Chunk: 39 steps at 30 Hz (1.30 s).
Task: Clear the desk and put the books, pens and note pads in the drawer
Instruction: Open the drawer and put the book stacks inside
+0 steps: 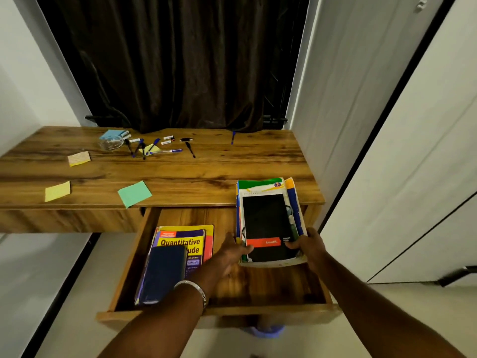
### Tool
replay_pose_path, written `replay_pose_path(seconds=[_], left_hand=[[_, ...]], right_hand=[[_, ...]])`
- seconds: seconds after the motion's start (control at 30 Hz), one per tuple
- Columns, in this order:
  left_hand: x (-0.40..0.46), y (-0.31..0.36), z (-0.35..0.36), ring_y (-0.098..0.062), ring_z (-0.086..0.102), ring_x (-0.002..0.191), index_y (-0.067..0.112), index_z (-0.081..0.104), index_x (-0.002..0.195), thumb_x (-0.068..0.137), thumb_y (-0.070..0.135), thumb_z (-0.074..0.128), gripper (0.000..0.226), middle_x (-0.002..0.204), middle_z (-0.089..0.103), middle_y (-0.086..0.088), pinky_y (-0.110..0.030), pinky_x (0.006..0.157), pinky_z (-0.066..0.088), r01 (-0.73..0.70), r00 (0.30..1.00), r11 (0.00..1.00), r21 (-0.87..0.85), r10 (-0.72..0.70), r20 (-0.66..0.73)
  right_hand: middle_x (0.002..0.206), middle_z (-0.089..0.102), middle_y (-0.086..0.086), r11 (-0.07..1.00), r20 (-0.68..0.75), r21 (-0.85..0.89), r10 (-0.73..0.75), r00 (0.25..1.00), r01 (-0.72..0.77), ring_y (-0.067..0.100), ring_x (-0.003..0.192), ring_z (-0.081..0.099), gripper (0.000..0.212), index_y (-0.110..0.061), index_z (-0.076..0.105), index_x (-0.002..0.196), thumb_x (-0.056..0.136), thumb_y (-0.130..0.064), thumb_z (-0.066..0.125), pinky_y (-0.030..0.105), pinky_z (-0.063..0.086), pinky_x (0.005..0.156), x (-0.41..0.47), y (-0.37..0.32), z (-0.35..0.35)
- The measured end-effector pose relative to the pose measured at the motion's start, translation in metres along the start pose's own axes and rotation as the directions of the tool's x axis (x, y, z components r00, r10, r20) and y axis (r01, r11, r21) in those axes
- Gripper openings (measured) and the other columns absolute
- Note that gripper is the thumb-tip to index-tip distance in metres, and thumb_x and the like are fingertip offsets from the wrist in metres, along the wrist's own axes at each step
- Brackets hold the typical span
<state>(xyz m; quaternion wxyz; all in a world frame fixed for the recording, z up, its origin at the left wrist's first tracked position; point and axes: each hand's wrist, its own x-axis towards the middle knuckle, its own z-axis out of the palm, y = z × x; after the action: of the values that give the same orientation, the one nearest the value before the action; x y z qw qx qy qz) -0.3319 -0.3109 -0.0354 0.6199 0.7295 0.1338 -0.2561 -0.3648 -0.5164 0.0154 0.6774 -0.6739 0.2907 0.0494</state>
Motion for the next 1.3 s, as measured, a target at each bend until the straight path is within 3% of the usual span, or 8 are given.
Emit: replay_pose_path(seconds=[0.23, 0.5, 0.57, 0.7, 0.87, 1.03, 1.2, 1.3], left_hand=[[-0.027, -0.039, 0.007, -0.027, 0.039, 0.135, 0.017, 0.022, 0.147, 0.083, 0.011, 0.07, 0.08, 0.144, 0.042, -0.007, -0.04, 0.107, 0.037, 0.048, 0.999, 0.998, 0.045, -0.048, 0.006], [-0.019, -0.062, 0.026, -0.026, 0.046, 0.127, 0.019, 0.033, 0.141, 0.073, 0.02, 0.08, 0.082, 0.138, 0.048, -0.004, -0.042, 0.105, 0.042, 0.12, 0.991, 0.989, 0.085, -0.114, -0.063], [-0.019, -0.062, 0.032, -0.027, 0.043, 0.131, 0.019, 0.03, 0.143, 0.075, 0.021, 0.079, 0.084, 0.142, 0.043, -0.007, -0.043, 0.107, 0.041, 0.12, 0.991, 0.986, 0.111, -0.113, -0.07], [-0.023, -0.06, 0.038, -0.029, 0.031, 0.14, 0.012, 0.016, 0.15, 0.08, 0.023, 0.075, 0.092, 0.155, 0.024, -0.012, -0.037, 0.112, 0.034, 0.165, 0.986, 0.976, 0.141, -0.159, -0.053], [-0.017, -0.073, 0.046, -0.027, 0.043, 0.131, 0.009, 0.024, 0.146, 0.084, 0.023, 0.071, 0.079, 0.145, 0.041, -0.011, -0.034, 0.106, 0.039, 0.176, 0.984, 0.971, 0.165, -0.169, -0.055], [-0.014, -0.078, 0.046, -0.026, 0.049, 0.124, 0.013, 0.035, 0.139, 0.081, 0.03, 0.073, 0.072, 0.134, 0.051, -0.008, -0.037, 0.104, 0.043, 0.168, 0.986, 0.966, 0.197, -0.162, -0.047], [-0.006, -0.08, 0.047, -0.026, 0.054, 0.118, 0.016, 0.045, 0.129, 0.077, 0.035, 0.075, 0.063, 0.127, 0.057, -0.008, -0.043, 0.102, 0.046, 0.152, 0.988, 0.952, 0.265, -0.138, -0.071], [-0.002, -0.08, 0.047, -0.026, 0.055, 0.118, 0.018, 0.046, 0.129, 0.076, 0.041, 0.075, 0.065, 0.127, 0.058, -0.006, -0.043, 0.101, 0.047, 0.118, 0.99, 0.935, 0.333, -0.085, -0.111]], right_hand=[[0.118, 0.062, 0.012, 0.997, 0.005, 0.058, 0.053, 0.999, -0.054, 0.032, 0.108, 0.055, 0.076, -0.01, 0.05, 0.127, 0.06, 0.017, 0.073, 0.048, 0.052, 0.088, -0.012, 0.054, -0.008], [0.116, 0.064, 0.013, 0.992, -0.009, -0.017, 0.122, 0.993, -0.122, 0.032, 0.104, 0.058, 0.077, -0.009, 0.05, 0.131, 0.062, 0.017, 0.073, 0.039, 0.054, 0.076, -0.005, 0.073, -0.022], [0.109, 0.064, 0.012, 0.99, -0.005, -0.029, 0.139, 0.99, -0.139, 0.03, 0.098, 0.059, 0.068, -0.007, 0.052, 0.129, 0.068, 0.015, 0.072, 0.032, 0.052, 0.063, -0.005, 0.078, -0.025], [0.103, 0.065, 0.013, 0.984, 0.017, -0.069, 0.166, 0.986, -0.165, 0.03, 0.096, 0.062, 0.057, -0.001, 0.053, 0.127, 0.075, 0.008, 0.073, 0.033, 0.054, 0.067, 0.001, 0.09, -0.03], [0.088, 0.06, 0.001, 0.983, 0.023, -0.127, 0.139, 0.99, -0.135, 0.023, 0.089, 0.058, 0.048, -0.001, 0.051, 0.126, 0.081, 0.005, 0.068, 0.022, 0.049, 0.056, 0.002, 0.094, -0.032], [0.097, 0.06, 0.0, 0.983, 0.029, -0.171, 0.068, 0.997, -0.062, 0.014, 0.087, 0.059, 0.046, -0.011, 0.051, 0.125, 0.084, 0.007, 0.063, 0.013, 0.048, 0.051, 0.006, 0.1, -0.03], [0.109, 0.065, 0.003, 0.983, 0.063, -0.186, 0.015, 0.998, -0.003, 0.02, 0.102, 0.065, 0.049, -0.022, 0.051, 0.125, 0.084, -0.001, 0.067, 0.024, 0.056, 0.066, 0.014, 0.11, -0.029], [0.111, 0.064, 0.0, 0.98, 0.07, -0.189, -0.044, 0.997, 0.057, 0.017, 0.103, 0.063, 0.046, -0.024, 0.05, 0.125, 0.087, -0.003, 0.064, 0.017, 0.055, 0.058, 0.013, 0.104, -0.025]])
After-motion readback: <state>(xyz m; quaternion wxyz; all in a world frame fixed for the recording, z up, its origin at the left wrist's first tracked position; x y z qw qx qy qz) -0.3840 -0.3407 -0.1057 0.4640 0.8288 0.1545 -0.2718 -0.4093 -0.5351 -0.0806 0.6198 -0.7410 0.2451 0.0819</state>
